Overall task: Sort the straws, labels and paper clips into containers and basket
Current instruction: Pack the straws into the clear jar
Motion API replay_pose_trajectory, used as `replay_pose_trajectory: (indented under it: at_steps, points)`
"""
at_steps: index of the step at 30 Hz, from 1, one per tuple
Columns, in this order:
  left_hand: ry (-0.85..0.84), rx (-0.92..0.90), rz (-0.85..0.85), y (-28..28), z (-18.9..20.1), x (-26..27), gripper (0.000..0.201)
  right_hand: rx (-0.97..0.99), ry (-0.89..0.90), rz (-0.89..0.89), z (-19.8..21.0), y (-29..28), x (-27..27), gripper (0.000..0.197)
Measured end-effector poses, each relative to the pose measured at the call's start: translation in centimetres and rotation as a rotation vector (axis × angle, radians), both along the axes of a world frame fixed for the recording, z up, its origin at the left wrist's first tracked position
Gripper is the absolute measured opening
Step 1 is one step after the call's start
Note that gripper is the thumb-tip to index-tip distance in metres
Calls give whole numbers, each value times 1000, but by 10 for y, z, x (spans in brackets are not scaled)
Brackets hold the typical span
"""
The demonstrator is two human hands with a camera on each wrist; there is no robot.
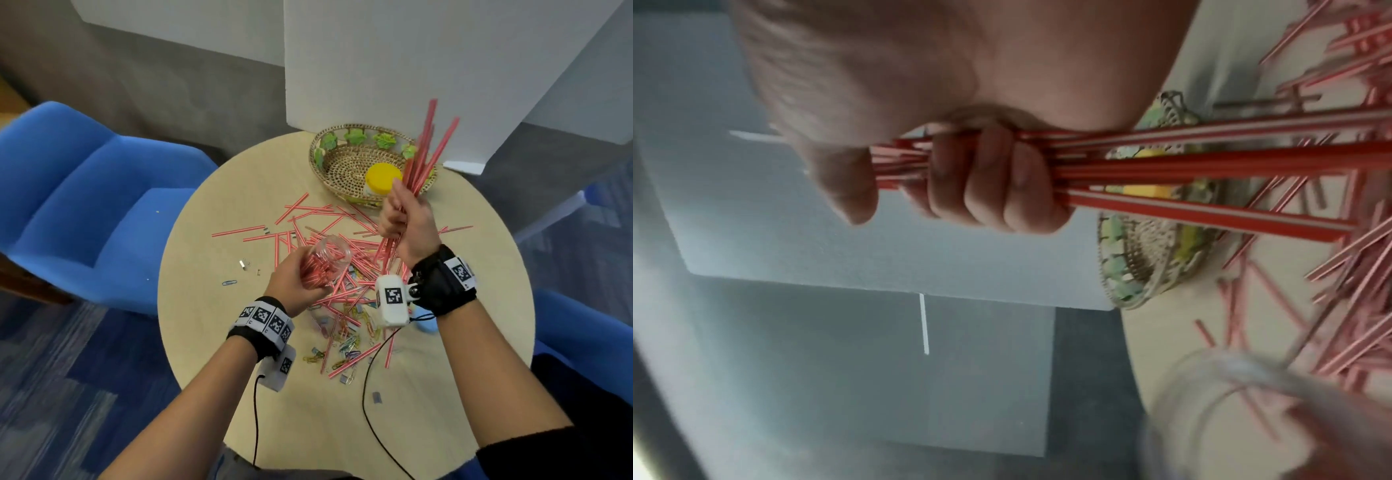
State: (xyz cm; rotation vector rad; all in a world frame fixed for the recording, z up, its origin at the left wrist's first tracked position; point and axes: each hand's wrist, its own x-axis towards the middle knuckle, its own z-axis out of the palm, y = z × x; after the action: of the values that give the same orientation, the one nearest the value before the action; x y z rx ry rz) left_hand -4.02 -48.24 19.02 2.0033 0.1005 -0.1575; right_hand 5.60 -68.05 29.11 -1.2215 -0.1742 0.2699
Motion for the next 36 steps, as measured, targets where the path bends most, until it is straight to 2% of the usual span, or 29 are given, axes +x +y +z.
replay_pose_trajectory:
  at_steps: [4,7,13,20,23,27,30,33,36]
  points:
    - [12,38,-49,-13,-3,-6,72,233,-25,-191,35,5,-13,45]
    - [10,56,-81,-21,-7,-13,69,329,-33,-265,51,11,-24,42]
    - [-23,-3,-115,-33,1,-20,70,95,-104,-297,35,34,-54,49]
    - [-24,-64,-46,-28,10,-26,80,240,-139,-446,46,40,-60,51]
    - [-27,-93,-16,-26,12,-27,80,124,-117,-408,39,45,-65,52]
    - [-30,-74,-30,-27,18,-29,81,34,-37,-265,30,54,-74,51]
    - [-64,-15,-69,-26,19,-33,75,68,-3,-250,30,57,-69,52]
    - [-76,-31,-60,-24,21,-36,69,170,35,-258,34,54,-62,49]
    - [-80,-8,-49,-22,24,-35,69,115,79,-263,31,54,-63,49]
